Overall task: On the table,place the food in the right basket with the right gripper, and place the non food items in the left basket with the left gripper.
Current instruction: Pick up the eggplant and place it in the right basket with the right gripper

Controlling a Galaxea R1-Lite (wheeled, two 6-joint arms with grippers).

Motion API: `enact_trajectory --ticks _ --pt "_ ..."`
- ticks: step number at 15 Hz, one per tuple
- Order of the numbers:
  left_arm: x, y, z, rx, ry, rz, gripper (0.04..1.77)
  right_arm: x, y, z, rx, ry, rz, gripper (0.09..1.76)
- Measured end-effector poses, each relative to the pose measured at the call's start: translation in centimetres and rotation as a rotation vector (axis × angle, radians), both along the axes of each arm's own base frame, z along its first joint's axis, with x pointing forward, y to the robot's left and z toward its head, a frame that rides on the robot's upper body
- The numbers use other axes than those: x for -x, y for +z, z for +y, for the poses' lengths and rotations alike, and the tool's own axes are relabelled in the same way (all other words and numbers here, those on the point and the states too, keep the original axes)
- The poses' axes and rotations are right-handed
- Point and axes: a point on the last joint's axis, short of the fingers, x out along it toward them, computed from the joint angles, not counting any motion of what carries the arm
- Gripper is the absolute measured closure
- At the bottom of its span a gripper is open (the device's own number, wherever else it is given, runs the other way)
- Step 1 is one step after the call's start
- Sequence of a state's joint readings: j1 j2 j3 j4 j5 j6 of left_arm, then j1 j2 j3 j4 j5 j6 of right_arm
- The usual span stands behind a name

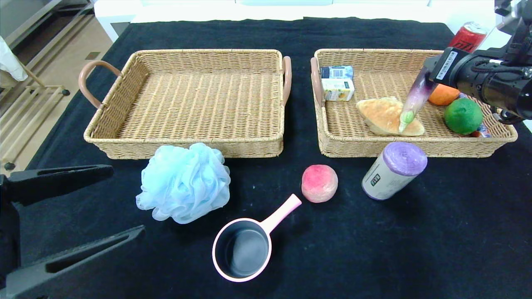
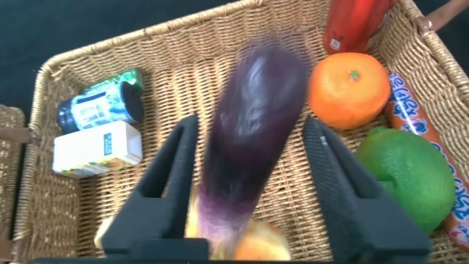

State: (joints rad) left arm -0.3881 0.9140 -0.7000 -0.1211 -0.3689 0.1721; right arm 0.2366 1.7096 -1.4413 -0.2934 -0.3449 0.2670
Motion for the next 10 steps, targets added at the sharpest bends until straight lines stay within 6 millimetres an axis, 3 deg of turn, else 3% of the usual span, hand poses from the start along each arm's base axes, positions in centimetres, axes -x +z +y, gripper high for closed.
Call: enact_trajectory --ticks 4,10 --pt "0.0 -0.1 0.0 -0.002 0.0 0.003 0.09 -0.2 -0.5 0.0 0.006 -0.007 0.019 0.5" --pt "0.0 -0.1 0.0 -0.001 0.0 0.001 0.09 1.1 -1.1 0.1 0.024 0.005 0.082 0.31"
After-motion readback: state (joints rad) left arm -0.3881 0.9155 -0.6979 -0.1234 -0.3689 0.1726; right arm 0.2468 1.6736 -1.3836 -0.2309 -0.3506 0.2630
